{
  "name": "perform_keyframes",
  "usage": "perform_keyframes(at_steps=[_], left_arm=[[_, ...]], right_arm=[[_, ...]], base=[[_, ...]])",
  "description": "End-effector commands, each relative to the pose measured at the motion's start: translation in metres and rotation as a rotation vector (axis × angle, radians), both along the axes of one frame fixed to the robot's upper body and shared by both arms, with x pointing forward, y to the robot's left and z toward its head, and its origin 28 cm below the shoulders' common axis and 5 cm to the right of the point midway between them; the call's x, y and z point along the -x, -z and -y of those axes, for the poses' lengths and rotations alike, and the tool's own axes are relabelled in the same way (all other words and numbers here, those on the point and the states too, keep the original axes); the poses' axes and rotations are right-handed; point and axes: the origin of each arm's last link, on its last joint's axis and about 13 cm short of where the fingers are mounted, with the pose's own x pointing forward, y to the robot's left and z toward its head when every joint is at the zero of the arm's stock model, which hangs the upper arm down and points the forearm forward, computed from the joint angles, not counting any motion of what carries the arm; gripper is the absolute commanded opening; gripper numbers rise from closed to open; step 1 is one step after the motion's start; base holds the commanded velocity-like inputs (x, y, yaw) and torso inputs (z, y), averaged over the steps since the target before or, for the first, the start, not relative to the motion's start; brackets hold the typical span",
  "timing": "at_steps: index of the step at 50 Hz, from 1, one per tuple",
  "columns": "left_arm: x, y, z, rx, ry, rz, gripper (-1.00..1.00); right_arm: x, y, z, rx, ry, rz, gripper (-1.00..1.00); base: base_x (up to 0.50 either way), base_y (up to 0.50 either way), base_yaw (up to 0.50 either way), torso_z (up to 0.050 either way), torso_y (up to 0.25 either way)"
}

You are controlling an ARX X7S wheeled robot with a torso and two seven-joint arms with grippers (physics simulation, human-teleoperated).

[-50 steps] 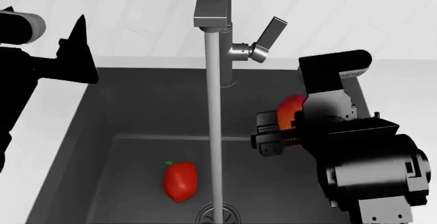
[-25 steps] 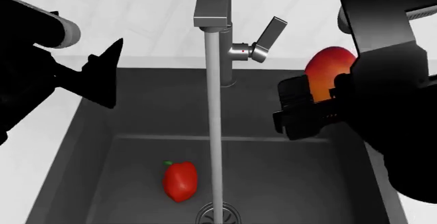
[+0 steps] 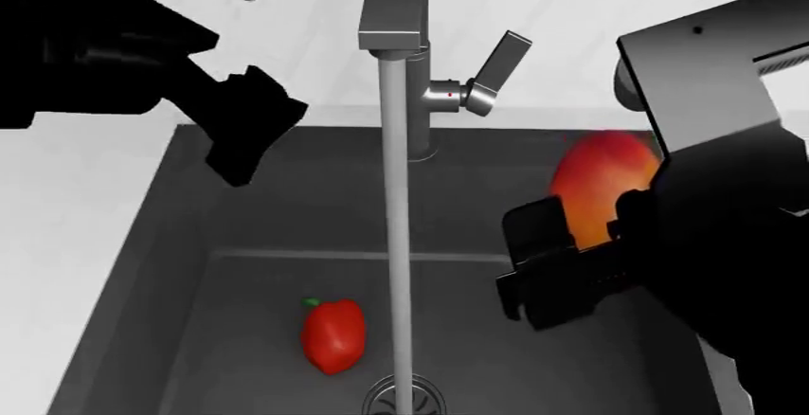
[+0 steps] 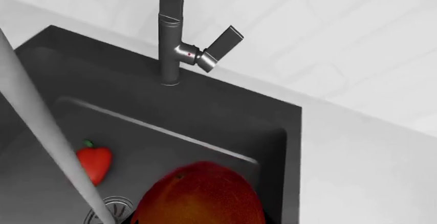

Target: Pick the eggplants and mangos from the sink and place them in one bowl. Place the bell pepper in the other bowl. Then turn off the sink faucet.

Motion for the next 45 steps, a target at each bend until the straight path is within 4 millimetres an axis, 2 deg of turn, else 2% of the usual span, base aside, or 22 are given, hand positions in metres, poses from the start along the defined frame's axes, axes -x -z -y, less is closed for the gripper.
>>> perform_keyframes(at_steps=[1,2,3,4,5,8,10,14,22,25,45], left_arm=[[-0.004,0.09,-0.02,0.186,-0.113,-0.19,1.0],[0.021,0.117,-0.044,0.169,-0.195,-0.233,1.0],[0.043,0.112,-0.033,0.161,-0.161,-0.208,1.0],[0.067,0.109,-0.009,0.157,-0.079,-0.2,1.0],[0.091,0.104,0.005,0.154,-0.038,-0.206,1.0],[0.121,0.102,0.013,0.11,-0.182,-0.378,1.0],[0.12,0.104,0.013,-0.042,-0.425,-0.257,1.0],[0.117,0.107,0.013,-0.036,-0.462,-0.255,1.0],[0.121,0.116,0.02,-0.056,-0.39,-0.238,1.0],[0.122,0.124,0.023,-0.073,-0.406,-0.269,1.0],[0.123,0.144,0.046,-0.067,-0.32,-0.392,1.0]], right_arm=[[0.005,0.002,-0.002,0.018,-0.019,-0.009,-1.0],[0.004,0.002,-0.003,0.019,-0.022,-0.013,-1.0],[0.004,0.002,-0.003,0.023,-0.022,-0.015,-1.0],[0.004,0.002,-0.003,0.024,-0.024,-0.016,-1.0],[0.004,0.002,-0.003,0.026,-0.024,-0.016,-1.0],[0.004,0.002,-0.003,0.03,-0.027,-0.018,-1.0],[0.003,0.005,-0.003,0.03,-0.027,-0.022,-1.0],[0.003,0.008,-0.002,0.027,-0.027,-0.027,-1.0],[0.005,0.011,0.0,0.039,-0.025,-0.036,-1.0],[0.006,0.015,0.0,0.039,-0.026,-0.046,-1.0],[0.006,0.028,0.003,0.025,-0.024,-0.069,-1.0]], base=[[0.0,0.0,0.0,0.0,0.0],[0.0,0.0,0.0,0.0,0.0],[0.0,0.0,0.0,0.0,0.0],[0.0,0.0,0.0,0.0,0.0],[0.0,0.0,0.0,0.0,0.0],[0.0,0.0,0.0,0.0,0.0],[0.0,0.0,0.0,0.0,0.0],[0.0,0.0,0.0,0.0,0.0],[0.0,0.0,0.0,0.0,0.0],[0.0,0.0,0.0,0.0,0.0],[0.0,0.0,0.0,0.0,0.0]])
